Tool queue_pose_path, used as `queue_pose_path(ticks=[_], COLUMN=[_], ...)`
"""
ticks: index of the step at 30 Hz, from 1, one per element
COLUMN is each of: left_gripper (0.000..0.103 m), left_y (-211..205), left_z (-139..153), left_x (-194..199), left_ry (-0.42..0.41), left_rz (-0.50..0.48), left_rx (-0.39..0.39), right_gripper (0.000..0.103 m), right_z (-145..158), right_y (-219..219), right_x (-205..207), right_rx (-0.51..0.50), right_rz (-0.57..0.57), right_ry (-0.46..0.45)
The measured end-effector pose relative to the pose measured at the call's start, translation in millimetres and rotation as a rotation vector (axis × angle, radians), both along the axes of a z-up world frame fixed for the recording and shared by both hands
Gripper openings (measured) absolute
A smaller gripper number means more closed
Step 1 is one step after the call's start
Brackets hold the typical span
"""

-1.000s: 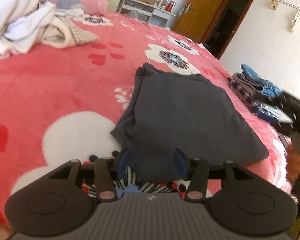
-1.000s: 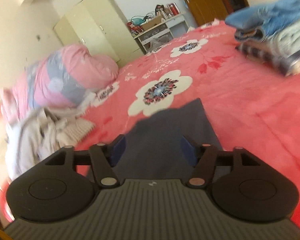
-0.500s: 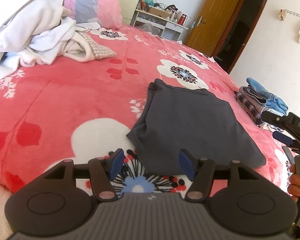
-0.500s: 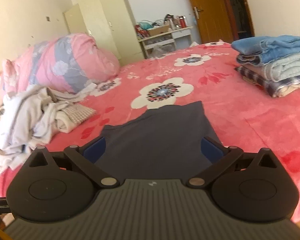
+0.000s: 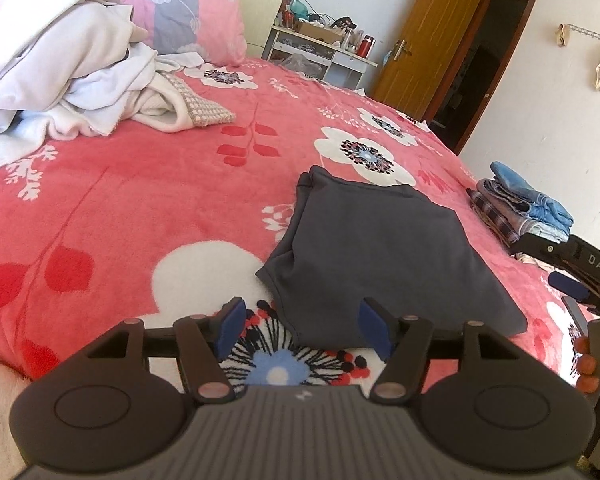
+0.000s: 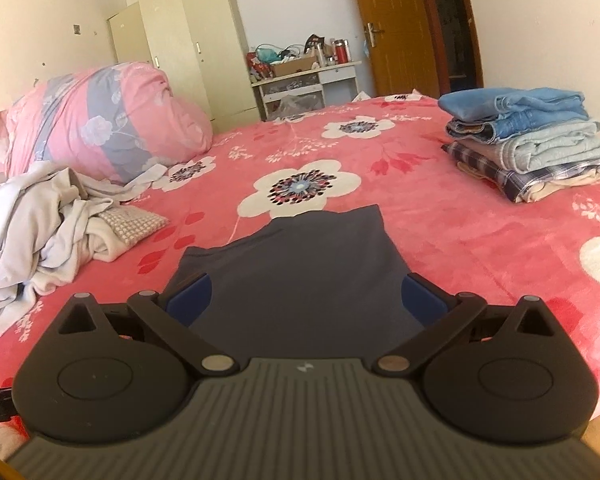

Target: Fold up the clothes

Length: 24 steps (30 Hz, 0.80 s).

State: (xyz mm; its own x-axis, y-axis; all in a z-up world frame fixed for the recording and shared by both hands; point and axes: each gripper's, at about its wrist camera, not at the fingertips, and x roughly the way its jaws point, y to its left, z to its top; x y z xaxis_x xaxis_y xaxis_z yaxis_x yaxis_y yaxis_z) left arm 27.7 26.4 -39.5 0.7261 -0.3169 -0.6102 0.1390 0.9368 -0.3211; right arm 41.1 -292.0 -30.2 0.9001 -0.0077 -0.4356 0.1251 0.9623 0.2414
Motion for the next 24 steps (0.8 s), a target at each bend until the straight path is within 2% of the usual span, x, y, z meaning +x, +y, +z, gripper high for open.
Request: queue_pose_path(ticks=[16, 24], left_gripper=[0.067, 0.067], left_y=[5, 17], left_z=[2, 11], left_x=[-7, -9], left_ry=[-0.009, -0.018], left_rz=[0.014, 0.07], left_rx=[-0.001, 0.015], right_gripper=[0.102, 0.102], right_z=[7, 11], right_y=[10, 9], right_x=[-11, -22], right_rx=[-0.012, -0.024], right_rz=[0.096, 0.154], right_ry=[-0.052, -0.129])
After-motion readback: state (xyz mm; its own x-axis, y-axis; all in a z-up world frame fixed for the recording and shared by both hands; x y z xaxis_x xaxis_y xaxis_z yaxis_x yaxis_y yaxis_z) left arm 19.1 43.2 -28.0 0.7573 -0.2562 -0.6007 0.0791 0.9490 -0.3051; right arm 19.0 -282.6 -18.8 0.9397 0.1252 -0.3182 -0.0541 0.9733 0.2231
